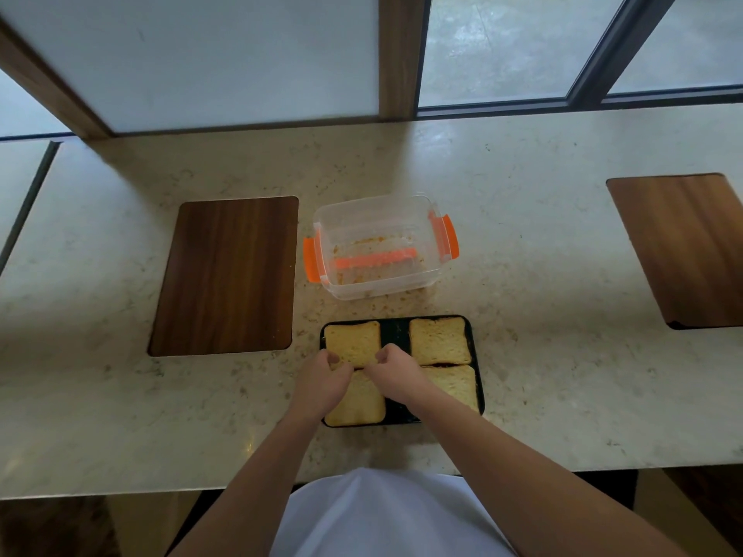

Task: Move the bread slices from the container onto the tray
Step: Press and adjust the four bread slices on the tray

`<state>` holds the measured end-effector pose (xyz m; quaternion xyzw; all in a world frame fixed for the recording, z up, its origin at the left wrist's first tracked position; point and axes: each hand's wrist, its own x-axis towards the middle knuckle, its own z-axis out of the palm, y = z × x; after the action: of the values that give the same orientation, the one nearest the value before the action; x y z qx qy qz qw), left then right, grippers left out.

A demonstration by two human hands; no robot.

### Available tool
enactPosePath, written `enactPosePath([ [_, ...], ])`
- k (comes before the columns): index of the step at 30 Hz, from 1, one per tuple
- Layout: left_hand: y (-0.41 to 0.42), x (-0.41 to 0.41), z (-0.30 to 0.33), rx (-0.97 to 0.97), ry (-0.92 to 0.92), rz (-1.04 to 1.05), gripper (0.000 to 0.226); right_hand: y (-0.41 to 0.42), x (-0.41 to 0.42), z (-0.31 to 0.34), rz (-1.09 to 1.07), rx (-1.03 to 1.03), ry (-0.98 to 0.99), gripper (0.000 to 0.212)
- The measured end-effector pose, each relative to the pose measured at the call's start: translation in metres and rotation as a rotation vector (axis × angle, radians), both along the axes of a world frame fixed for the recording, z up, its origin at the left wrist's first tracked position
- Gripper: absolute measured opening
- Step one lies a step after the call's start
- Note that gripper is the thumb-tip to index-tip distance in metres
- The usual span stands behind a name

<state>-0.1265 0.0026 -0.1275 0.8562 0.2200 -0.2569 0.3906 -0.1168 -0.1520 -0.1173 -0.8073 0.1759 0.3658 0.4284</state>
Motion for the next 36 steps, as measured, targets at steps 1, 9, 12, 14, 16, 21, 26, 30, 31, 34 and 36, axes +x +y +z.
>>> enactPosePath([
  [1,-0.001,0.001,0.001,0.002,0.003,-0.003,0.046,-0.001,-0.001,0.000,-0.002,0.000,-0.002,0.047],
  [9,-0.006,0.002,0.005,-0.003,0.001,-0.023,0.036,-0.014,-0.003,-0.002,-0.054,0.038,0.025,0.051],
  [12,-0.006,0.006,0.007,-0.007,0.021,-0.012,0.032,-0.017,-0.001,0.000,-0.068,0.035,0.025,0.048],
  [14,-0.006,0.007,0.008,-0.006,0.029,-0.012,0.033,-0.017,0.000,0.002,-0.066,0.027,0.021,0.045],
  [16,-0.006,0.008,0.008,-0.004,0.033,-0.012,0.035,-0.016,0.000,0.003,-0.056,0.017,0.015,0.044],
  [21,-0.004,0.004,0.012,0.040,0.019,-0.057,0.040,-0.017,0.000,0.003,-0.091,0.053,0.016,0.046],
  [26,-0.022,-0.001,0.023,0.255,-0.179,-0.243,0.045,-0.048,0.004,0.009,-0.262,0.082,-0.043,0.057],
  [30,-0.058,0.005,0.036,0.118,-0.277,-0.280,0.040,-0.089,0.007,0.014,-0.299,-0.085,-0.192,0.053],
  [31,-0.067,0.007,0.038,0.092,-0.272,-0.290,0.041,-0.097,0.008,0.015,-0.298,-0.115,-0.217,0.054],
  [34,-0.091,0.012,0.040,0.092,-0.202,-0.350,0.050,-0.112,0.008,0.014,-0.248,-0.179,-0.241,0.054],
  [36,-0.103,0.015,0.038,0.099,-0.137,-0.368,0.053,-0.115,0.008,0.013,-0.200,-0.207,-0.227,0.056],
])
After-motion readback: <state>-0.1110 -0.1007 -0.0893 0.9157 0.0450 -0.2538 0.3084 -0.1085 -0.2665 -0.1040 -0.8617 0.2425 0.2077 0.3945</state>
